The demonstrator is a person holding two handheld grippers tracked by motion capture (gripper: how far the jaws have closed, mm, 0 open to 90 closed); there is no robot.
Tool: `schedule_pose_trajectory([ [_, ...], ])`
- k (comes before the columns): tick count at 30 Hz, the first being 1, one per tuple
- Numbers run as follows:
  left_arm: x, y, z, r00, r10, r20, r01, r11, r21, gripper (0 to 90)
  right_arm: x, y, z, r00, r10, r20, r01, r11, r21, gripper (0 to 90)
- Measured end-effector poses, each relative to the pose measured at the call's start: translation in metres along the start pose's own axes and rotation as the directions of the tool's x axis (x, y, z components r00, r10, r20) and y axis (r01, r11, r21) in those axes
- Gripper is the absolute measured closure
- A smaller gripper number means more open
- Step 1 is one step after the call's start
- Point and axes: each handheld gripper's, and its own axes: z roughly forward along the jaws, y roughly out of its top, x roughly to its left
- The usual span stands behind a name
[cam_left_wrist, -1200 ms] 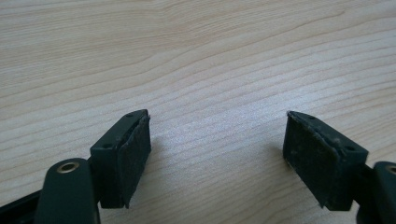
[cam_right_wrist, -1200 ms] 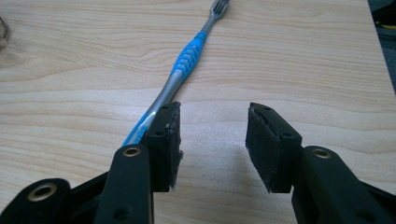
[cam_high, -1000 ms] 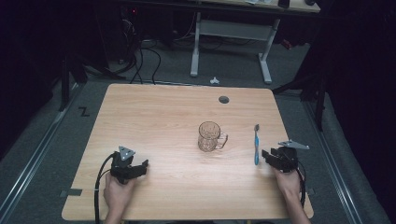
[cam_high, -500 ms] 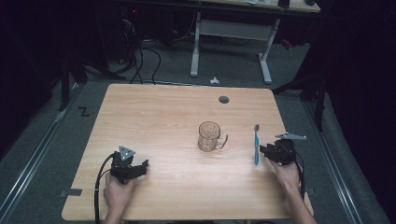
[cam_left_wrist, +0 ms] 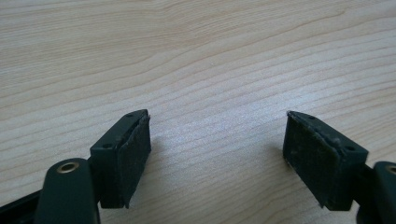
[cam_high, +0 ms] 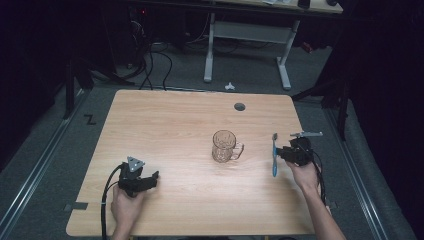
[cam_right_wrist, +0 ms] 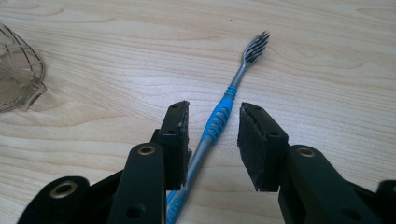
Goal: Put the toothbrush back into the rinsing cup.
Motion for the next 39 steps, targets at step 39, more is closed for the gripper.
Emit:
schedule_pose_trajectory([
  [39, 0.0, 0.0, 0.0, 1.0, 0.001, 0.001, -0.001, 1.0, 0.0, 23.9, 0.0, 0.038, 0.038, 0.9986, -0.031, 0.042, 0.021, 0.974, 0.225, 67.0],
])
